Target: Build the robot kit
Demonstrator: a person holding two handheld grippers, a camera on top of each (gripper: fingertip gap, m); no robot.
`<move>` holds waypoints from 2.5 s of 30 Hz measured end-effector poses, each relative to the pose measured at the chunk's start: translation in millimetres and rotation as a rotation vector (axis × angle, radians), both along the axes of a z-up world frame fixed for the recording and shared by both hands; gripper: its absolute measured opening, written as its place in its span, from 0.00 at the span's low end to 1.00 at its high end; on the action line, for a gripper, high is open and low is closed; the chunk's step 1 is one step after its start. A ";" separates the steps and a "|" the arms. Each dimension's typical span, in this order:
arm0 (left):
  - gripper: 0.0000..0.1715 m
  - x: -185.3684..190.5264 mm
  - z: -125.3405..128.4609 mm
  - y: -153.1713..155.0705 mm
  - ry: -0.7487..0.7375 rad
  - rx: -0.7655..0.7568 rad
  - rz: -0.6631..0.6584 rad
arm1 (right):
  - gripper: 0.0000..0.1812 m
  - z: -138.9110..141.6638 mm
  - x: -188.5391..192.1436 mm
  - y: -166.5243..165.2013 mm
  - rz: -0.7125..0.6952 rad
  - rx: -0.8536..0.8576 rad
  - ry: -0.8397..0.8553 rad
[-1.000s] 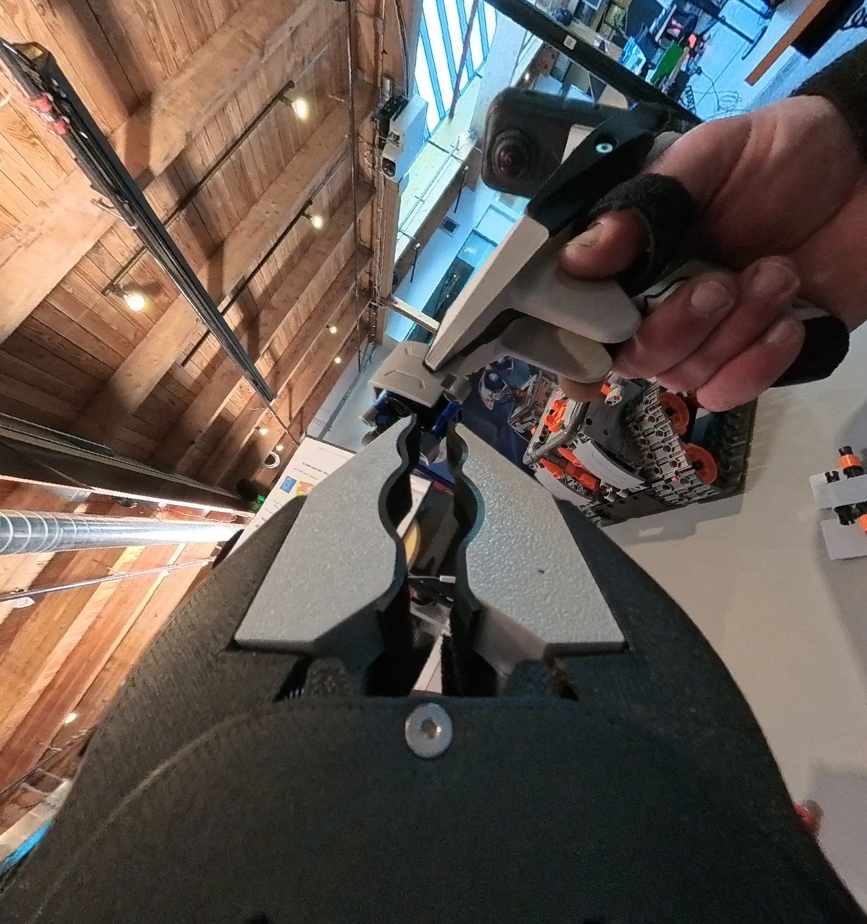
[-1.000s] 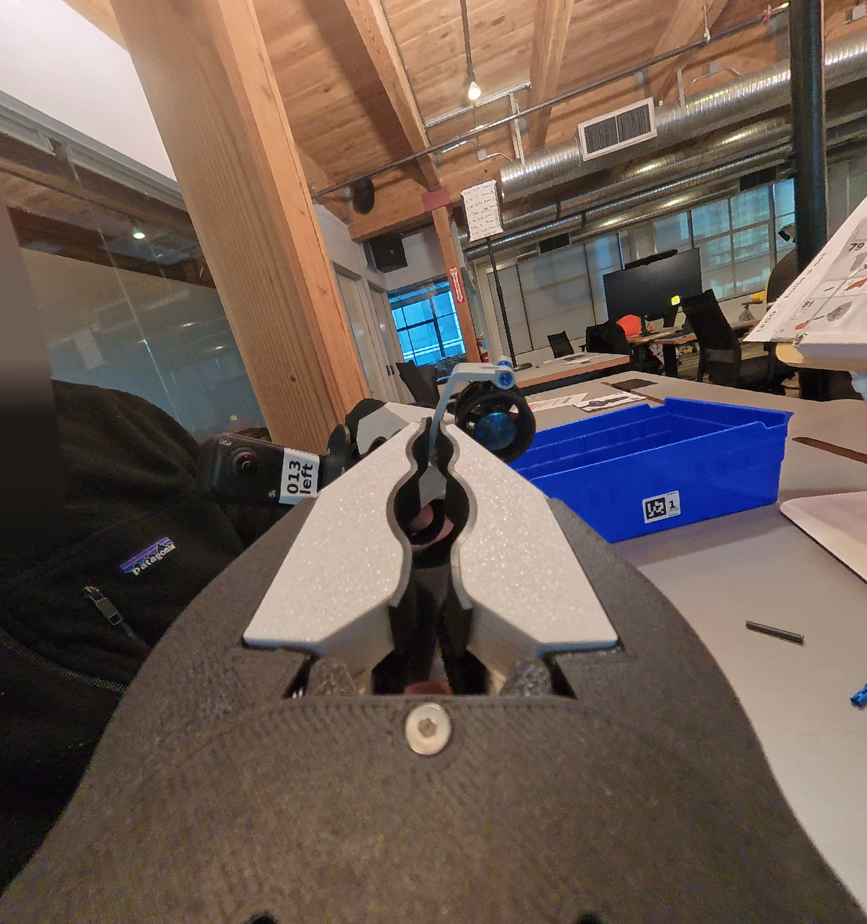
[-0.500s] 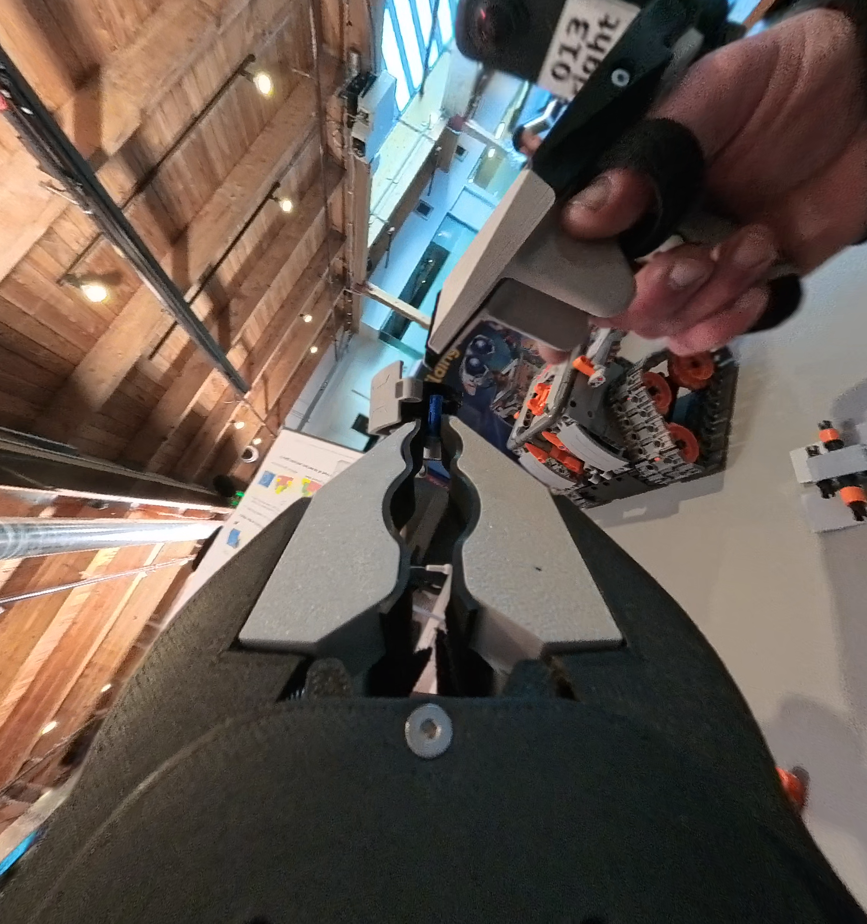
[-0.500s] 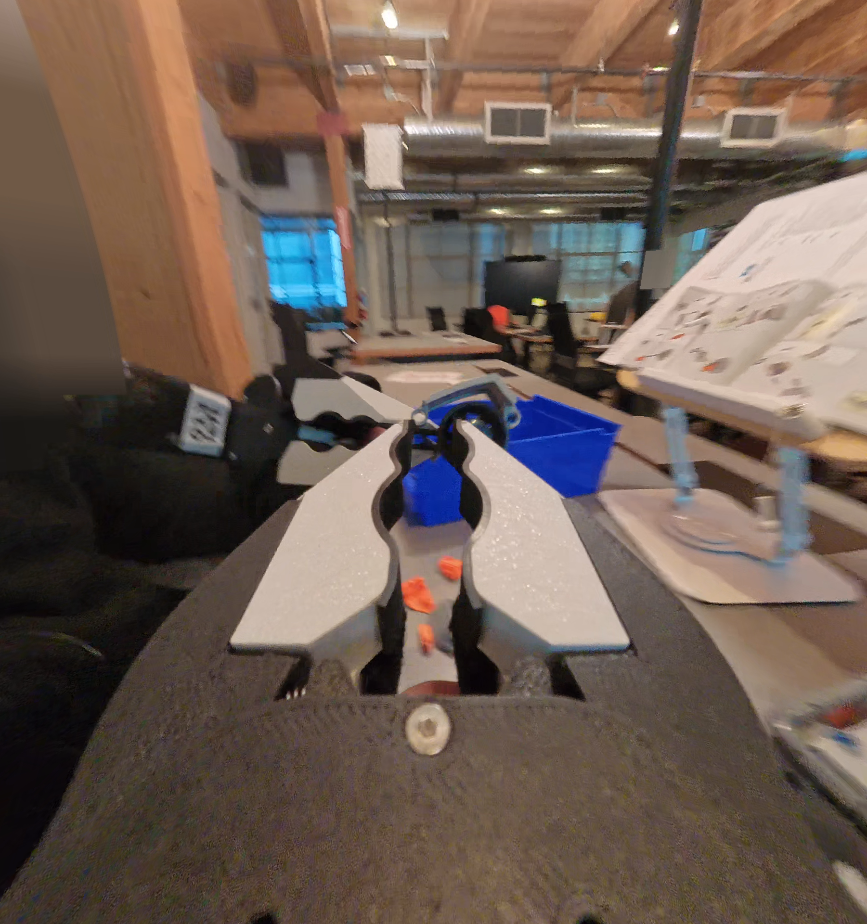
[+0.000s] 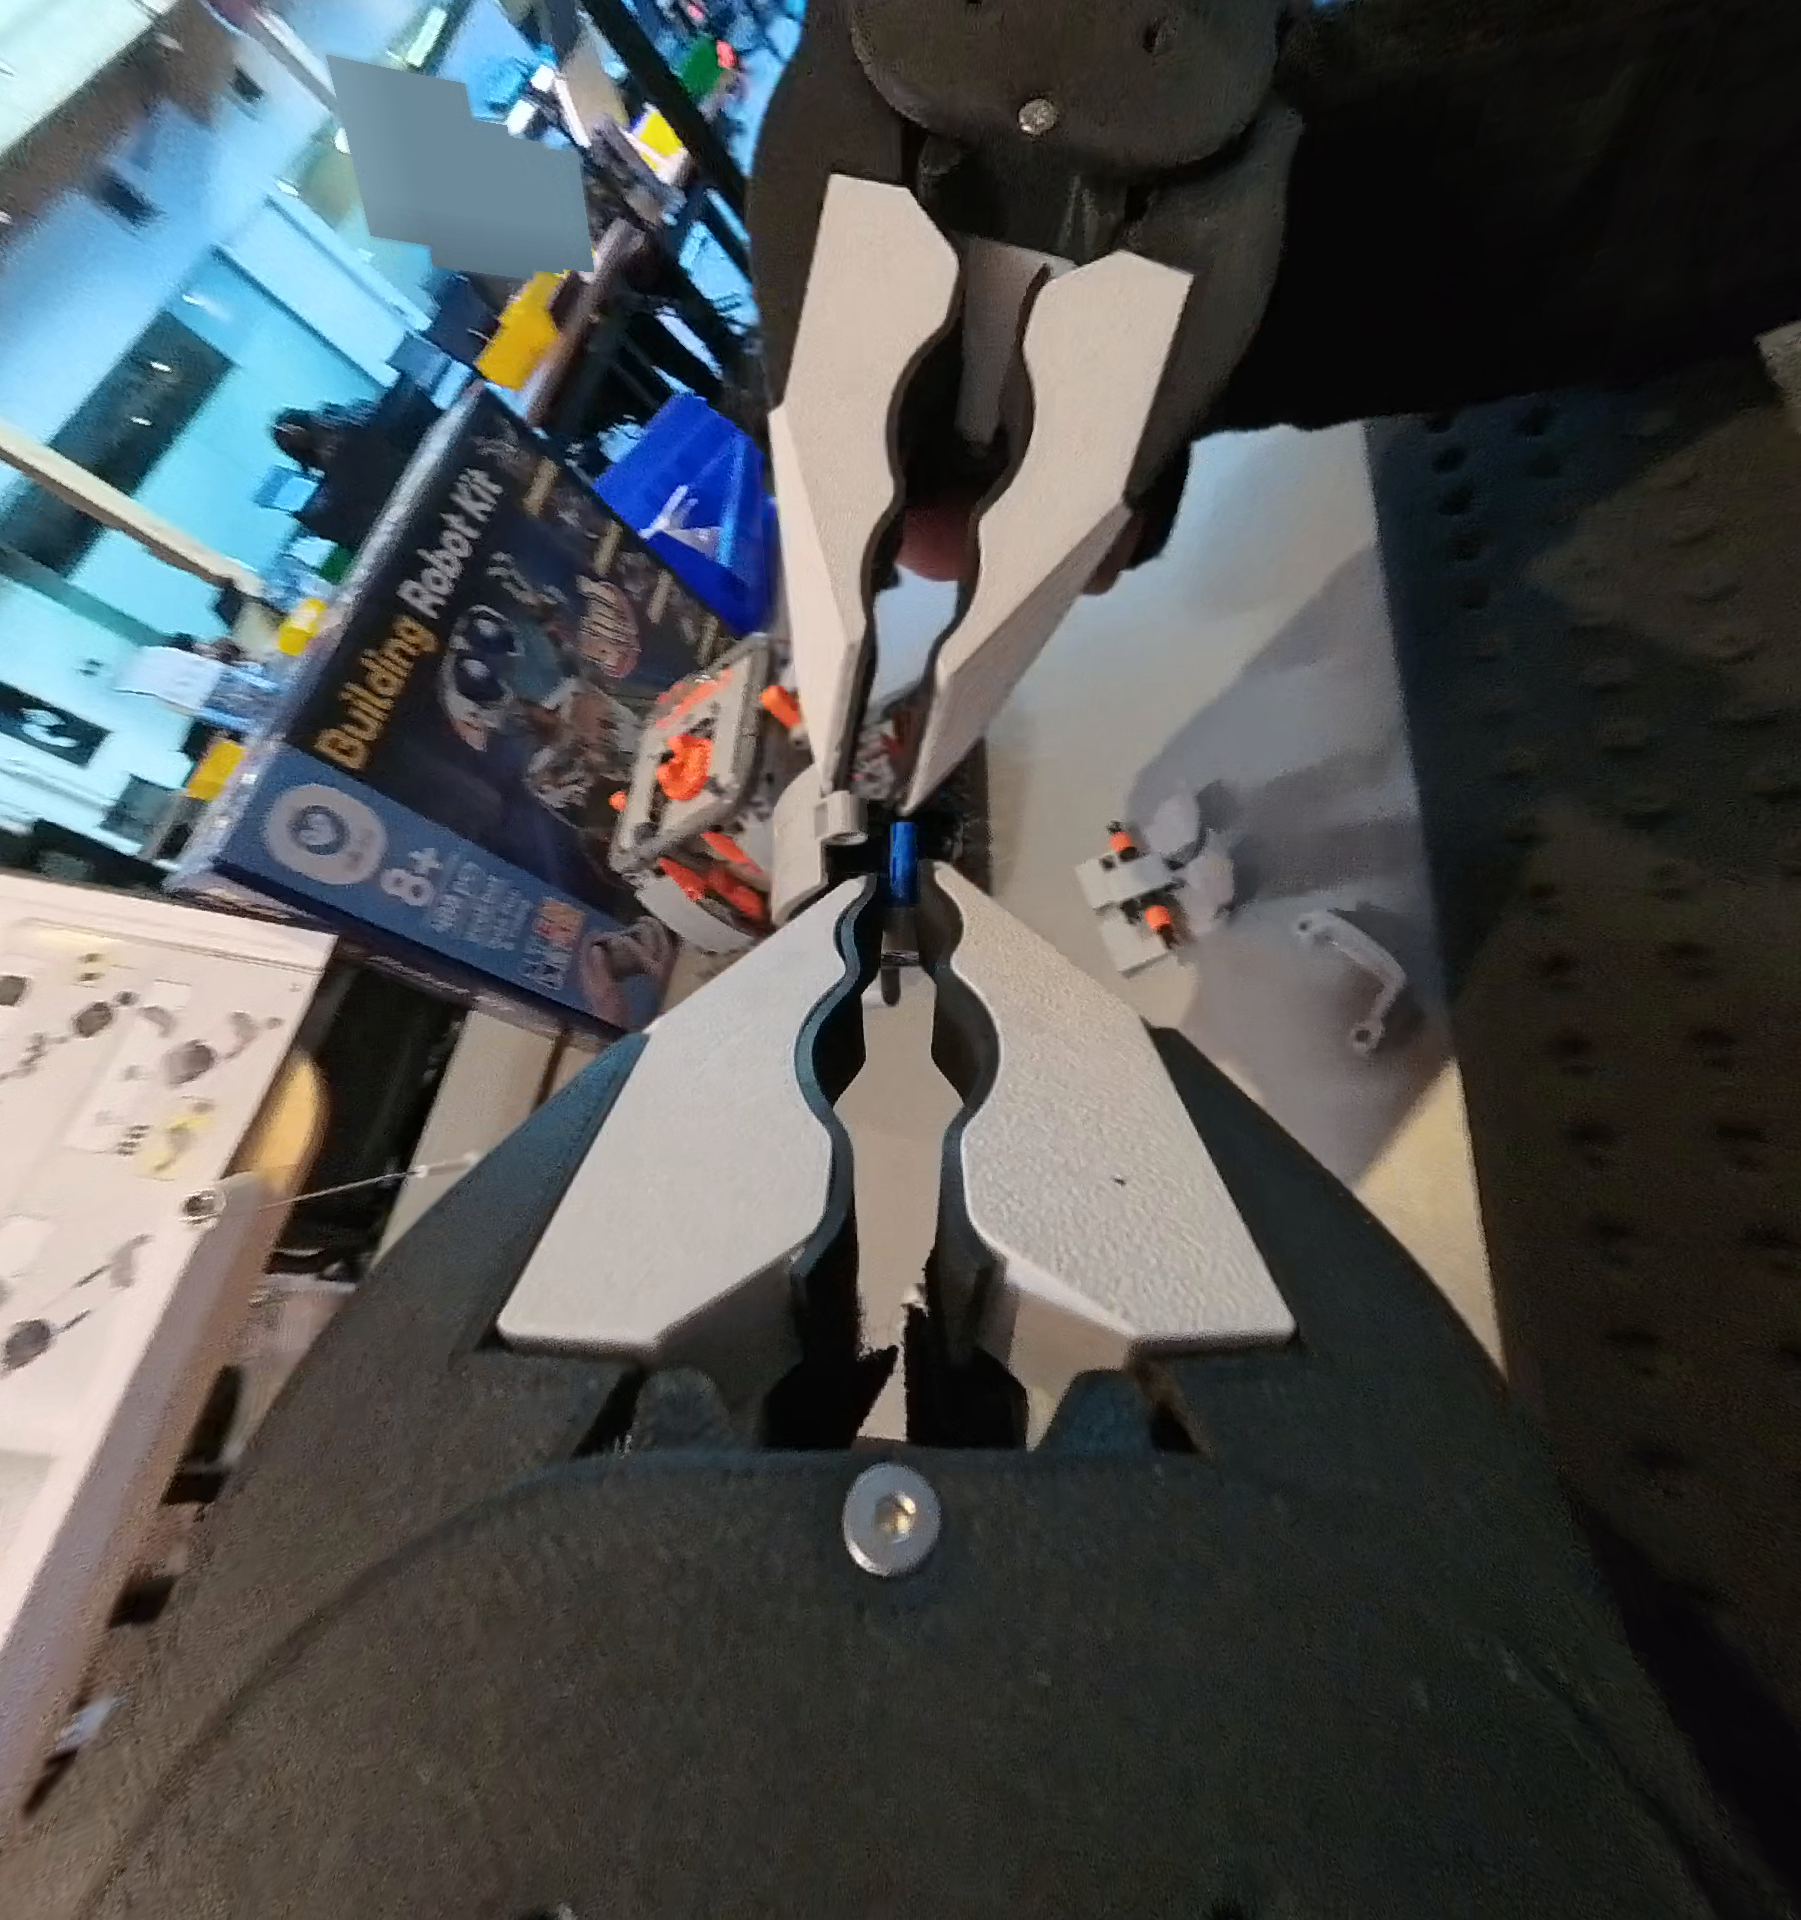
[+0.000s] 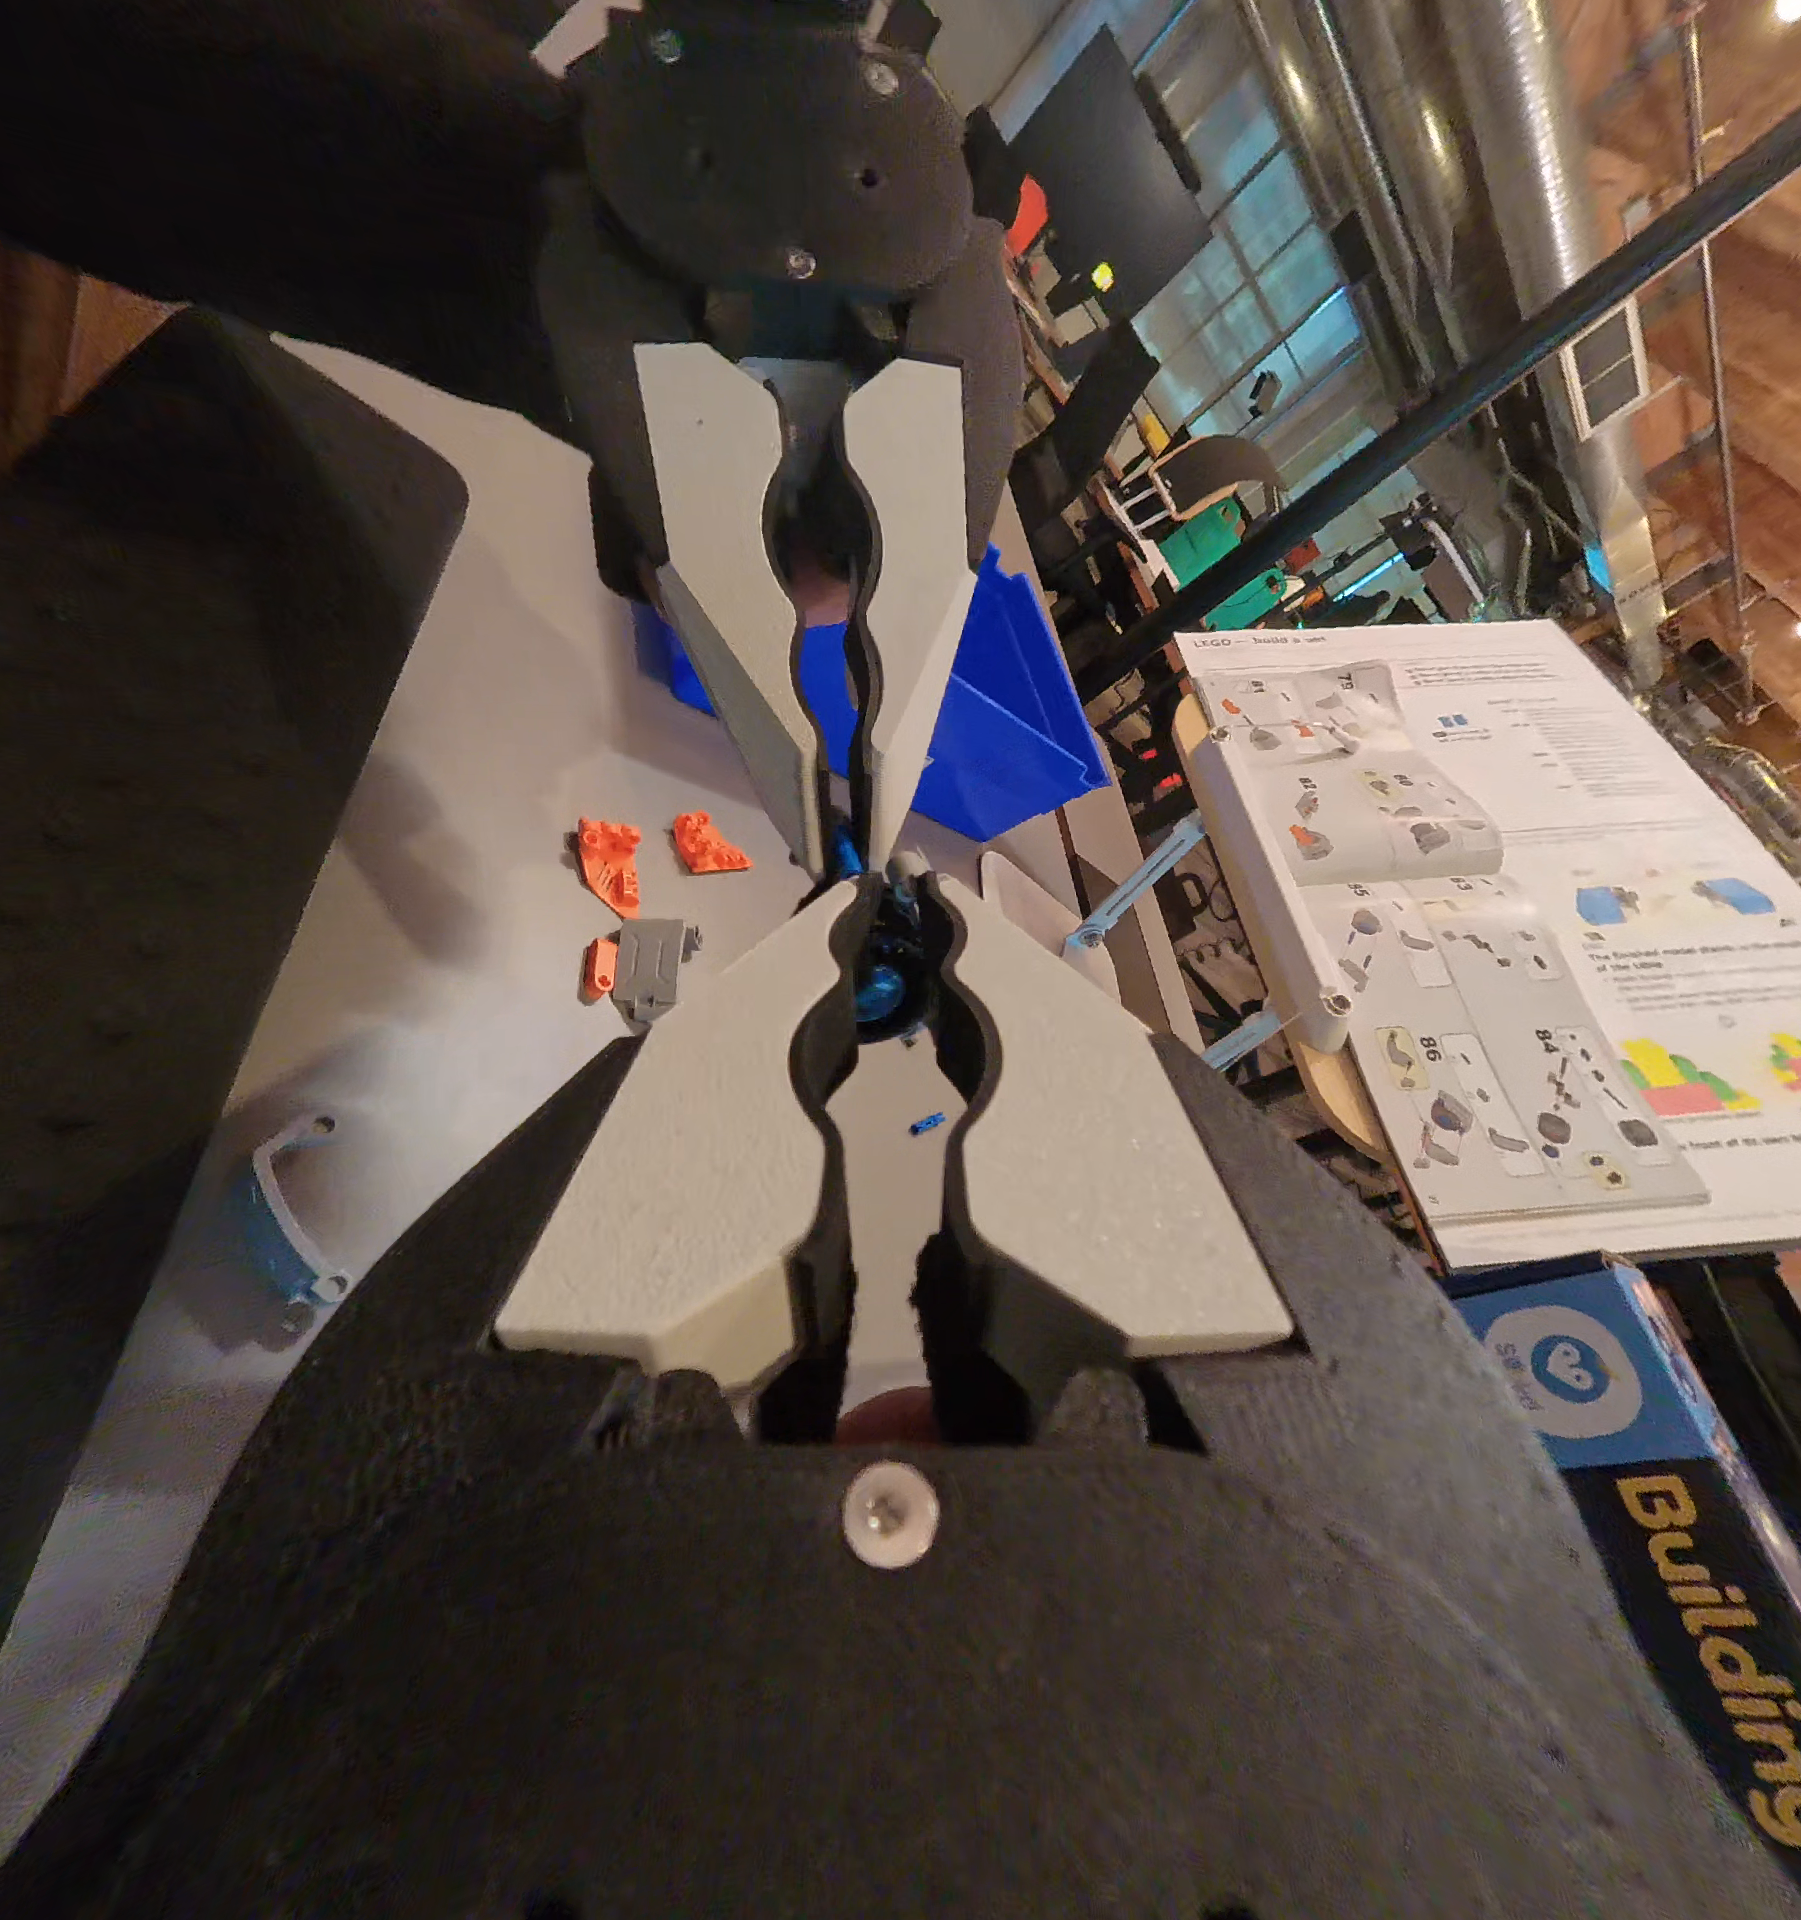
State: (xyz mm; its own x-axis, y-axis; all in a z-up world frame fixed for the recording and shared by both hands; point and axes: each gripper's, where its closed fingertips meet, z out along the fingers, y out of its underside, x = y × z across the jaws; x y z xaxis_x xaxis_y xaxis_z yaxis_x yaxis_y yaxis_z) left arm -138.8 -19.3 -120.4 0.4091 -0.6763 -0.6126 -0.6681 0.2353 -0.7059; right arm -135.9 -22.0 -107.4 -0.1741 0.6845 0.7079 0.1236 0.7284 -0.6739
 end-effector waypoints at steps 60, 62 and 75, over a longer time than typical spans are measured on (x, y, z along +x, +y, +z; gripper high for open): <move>0.02 -19.4 -120.6 -10.5 0.057 -0.272 0.117 | 0.02 -128.0 -23.6 -12.2 0.038 -0.176 -0.363; 0.02 -19.9 -120.4 -9.7 0.063 -0.237 0.137 | 0.02 -128.2 -23.8 -11.4 0.040 -0.183 -0.361; 0.01 -28.0 -114.8 -17.2 0.041 -0.180 0.160 | 0.02 -127.9 -24.3 -10.1 0.040 -0.195 -0.352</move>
